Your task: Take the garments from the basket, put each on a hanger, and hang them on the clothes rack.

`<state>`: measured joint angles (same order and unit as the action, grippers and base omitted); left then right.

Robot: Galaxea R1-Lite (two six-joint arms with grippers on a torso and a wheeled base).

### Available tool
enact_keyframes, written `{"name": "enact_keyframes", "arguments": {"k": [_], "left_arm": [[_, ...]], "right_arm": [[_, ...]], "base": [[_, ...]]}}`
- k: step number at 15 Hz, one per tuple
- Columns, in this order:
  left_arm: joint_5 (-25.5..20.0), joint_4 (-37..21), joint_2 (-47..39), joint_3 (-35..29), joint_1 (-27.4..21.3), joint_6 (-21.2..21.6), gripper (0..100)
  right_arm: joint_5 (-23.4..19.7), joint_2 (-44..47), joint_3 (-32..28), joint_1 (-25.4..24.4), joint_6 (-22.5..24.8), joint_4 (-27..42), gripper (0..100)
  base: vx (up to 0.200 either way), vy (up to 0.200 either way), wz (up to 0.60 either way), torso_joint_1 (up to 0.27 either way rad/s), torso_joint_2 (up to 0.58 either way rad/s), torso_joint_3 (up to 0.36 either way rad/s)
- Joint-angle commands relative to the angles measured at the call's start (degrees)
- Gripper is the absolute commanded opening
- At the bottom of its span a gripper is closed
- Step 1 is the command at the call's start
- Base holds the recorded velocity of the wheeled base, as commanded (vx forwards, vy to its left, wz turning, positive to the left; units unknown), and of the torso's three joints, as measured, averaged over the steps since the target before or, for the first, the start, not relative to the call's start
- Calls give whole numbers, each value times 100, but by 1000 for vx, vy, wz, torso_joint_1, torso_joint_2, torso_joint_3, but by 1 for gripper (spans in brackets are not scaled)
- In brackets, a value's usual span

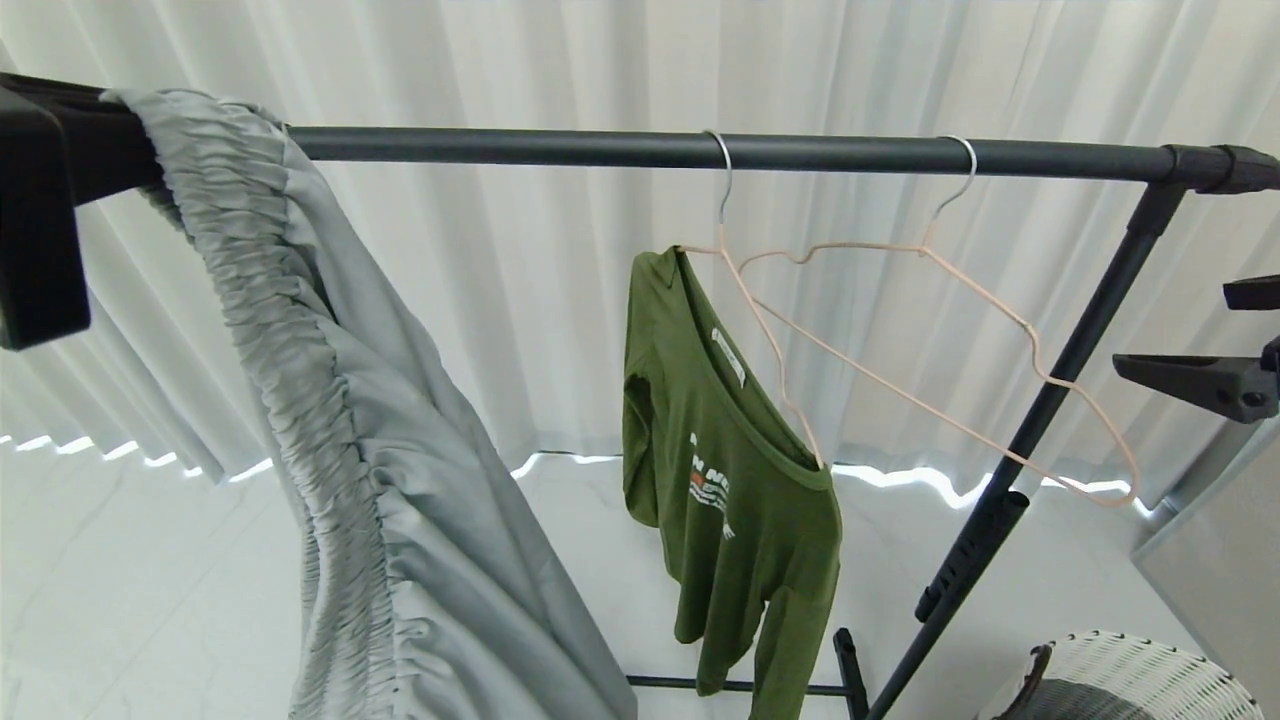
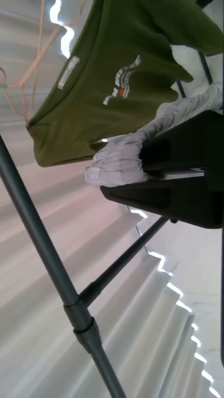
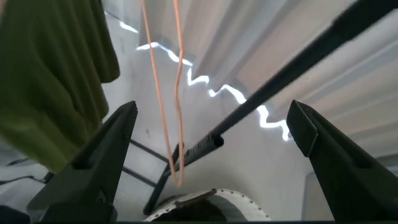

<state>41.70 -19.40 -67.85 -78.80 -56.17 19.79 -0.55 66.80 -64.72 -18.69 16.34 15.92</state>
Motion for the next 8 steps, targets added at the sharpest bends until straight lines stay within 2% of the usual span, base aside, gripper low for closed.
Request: {"name": "enact_keyframes", "arguments": {"k": [1,3,8], "left_arm": [[4,-3,9,40,1,-1,0],[4,-3,0,40,1,8,0],[22,-3,9,31,-8,8,0]], "right_arm": [[-86,254,3,6,-52,-1,100],[-305,483,-41,32,-87,-10,100],[-763,1599,-638,155,-95,-10,100]], "base": [[0,0,0,0,0,0],[0,0,0,0,0,0],[0,0,0,0,0,0]]}}
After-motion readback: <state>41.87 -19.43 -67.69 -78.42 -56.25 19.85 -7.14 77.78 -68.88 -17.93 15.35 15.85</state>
